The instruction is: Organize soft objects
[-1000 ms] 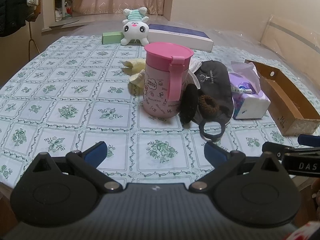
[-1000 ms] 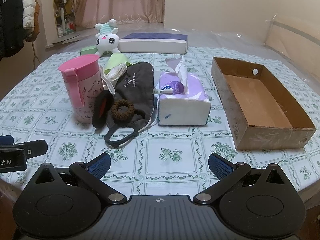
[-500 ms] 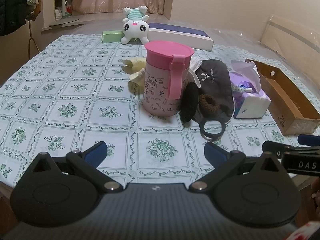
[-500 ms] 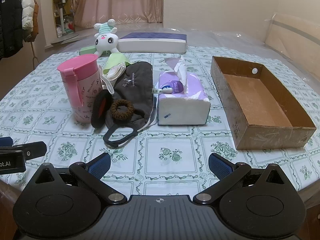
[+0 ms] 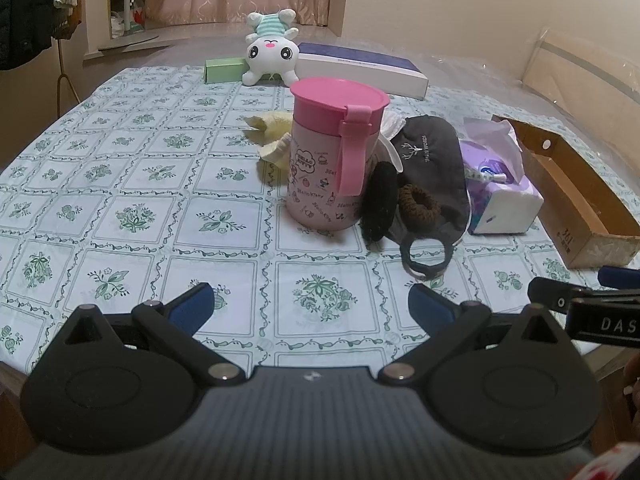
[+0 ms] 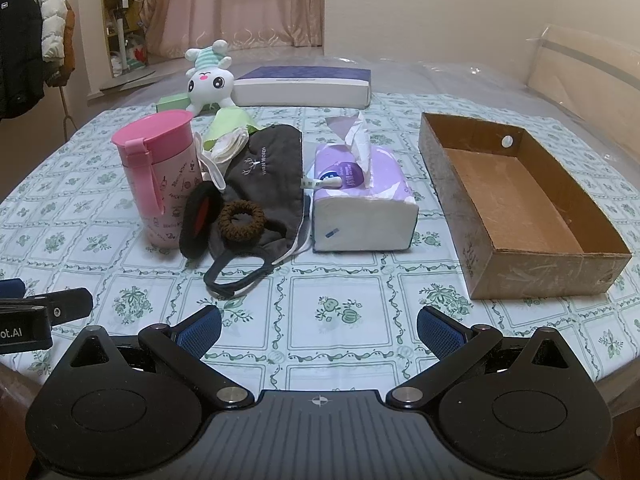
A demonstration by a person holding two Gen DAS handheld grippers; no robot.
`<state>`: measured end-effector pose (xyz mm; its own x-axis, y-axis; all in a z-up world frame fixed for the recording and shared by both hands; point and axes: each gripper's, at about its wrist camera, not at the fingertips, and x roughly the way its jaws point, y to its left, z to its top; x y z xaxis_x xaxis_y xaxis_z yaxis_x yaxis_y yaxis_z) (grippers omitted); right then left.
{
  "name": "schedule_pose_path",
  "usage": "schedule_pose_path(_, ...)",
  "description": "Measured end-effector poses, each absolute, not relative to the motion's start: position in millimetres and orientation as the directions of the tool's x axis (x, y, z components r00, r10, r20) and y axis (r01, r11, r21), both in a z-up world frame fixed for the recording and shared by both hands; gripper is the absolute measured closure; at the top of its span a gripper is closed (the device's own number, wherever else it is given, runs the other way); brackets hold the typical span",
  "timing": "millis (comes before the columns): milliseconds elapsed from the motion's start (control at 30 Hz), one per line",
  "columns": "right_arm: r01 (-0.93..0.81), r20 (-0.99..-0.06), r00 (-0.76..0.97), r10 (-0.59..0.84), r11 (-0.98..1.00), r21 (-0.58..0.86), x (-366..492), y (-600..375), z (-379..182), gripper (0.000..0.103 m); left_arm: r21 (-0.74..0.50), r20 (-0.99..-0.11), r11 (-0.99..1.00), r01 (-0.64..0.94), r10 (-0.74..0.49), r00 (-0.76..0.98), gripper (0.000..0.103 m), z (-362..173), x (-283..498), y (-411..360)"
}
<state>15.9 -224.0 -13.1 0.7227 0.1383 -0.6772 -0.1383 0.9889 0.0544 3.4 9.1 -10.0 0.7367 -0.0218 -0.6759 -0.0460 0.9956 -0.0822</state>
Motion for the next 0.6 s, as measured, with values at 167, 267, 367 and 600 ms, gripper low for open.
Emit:
schedule_pose_path(167, -0.135, -0.675, 0.725, 0.136, 0.989, 0.055, 16.0, -224.7, -12.6, 0.0, -0.083, -0.677, 0.995, -0.047, -0.022, 0.735, 0.0, -9.9, 4.2, 9.4)
schedule_pose_path(267, -0.132, -0.674, 0.727, 0.134, 0.99, 0.055, 16.5, -225.0, -12.1, 0.0, -0.083, -0.677, 0.995, -0.048, -0.021, 0.736, 0.0, -9.9, 4.3, 9.5)
schedule_pose_path(367, -0.132, -0.673, 0.728, 0.134, 0.99, 0.055, 16.4, -225.3, -11.7, 0.0, -0.083, -0.676, 0.995, -0.048, -0.02, 0.736, 0.0, -9.9, 4.3, 9.3)
schedule_pose_path(600, -0.131, -0.667, 0.733, 0.132, 0.99, 0.052, 17.3, -224.9, -9.8, 0.0, -0.08, -0.675, 0.996, -0.048, -0.019, 0.738, 0.0, -8.9, 6.0, 8.9)
